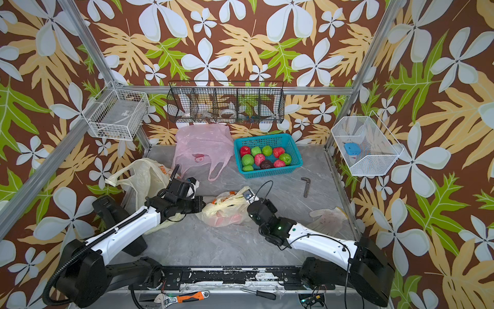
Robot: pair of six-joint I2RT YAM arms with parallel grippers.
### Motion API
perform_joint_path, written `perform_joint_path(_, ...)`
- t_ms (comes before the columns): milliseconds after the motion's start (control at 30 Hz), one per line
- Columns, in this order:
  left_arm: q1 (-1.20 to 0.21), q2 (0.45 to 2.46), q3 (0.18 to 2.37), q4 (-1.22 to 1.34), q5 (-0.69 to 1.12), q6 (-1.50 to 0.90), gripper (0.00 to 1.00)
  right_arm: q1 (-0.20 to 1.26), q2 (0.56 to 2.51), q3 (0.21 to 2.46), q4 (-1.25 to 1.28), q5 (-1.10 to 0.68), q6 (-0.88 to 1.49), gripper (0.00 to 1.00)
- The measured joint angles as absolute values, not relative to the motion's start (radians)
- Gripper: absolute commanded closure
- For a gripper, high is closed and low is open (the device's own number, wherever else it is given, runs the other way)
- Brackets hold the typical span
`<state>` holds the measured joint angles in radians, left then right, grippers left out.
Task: Untie the knot of a plastic bag & take out the apple
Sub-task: Untie the plastic bag at the center of the board.
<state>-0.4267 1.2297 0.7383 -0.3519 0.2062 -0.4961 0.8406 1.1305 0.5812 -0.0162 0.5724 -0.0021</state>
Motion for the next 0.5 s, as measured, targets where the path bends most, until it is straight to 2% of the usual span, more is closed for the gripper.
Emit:
perform_joint_path(67,-0.425,1.225,0.694,-0.317,0.221,-0.517,1.00,0.808,1.086,0.572,-0.048,0.540,0.055,0.70)
perform_joint_path(167,-0.424,1.217,0.647,-0.270,0.244,-0.556,1.00,0.802,1.024,0.594,-0.085,0.473,0.133,0.46)
perform_joint_path(300,-0.422,1.200,0.627,-0.223,0.248,-0.588,1.00,0.820,0.950,0.618,-0.132,0.393,0.179,0.40)
perform_joint_path(500,-0.422,1.202,0.670,-0.215,0.237,-0.599,1.00,0.969,0.948,0.767,-0.205,0.334,0.110,0.29)
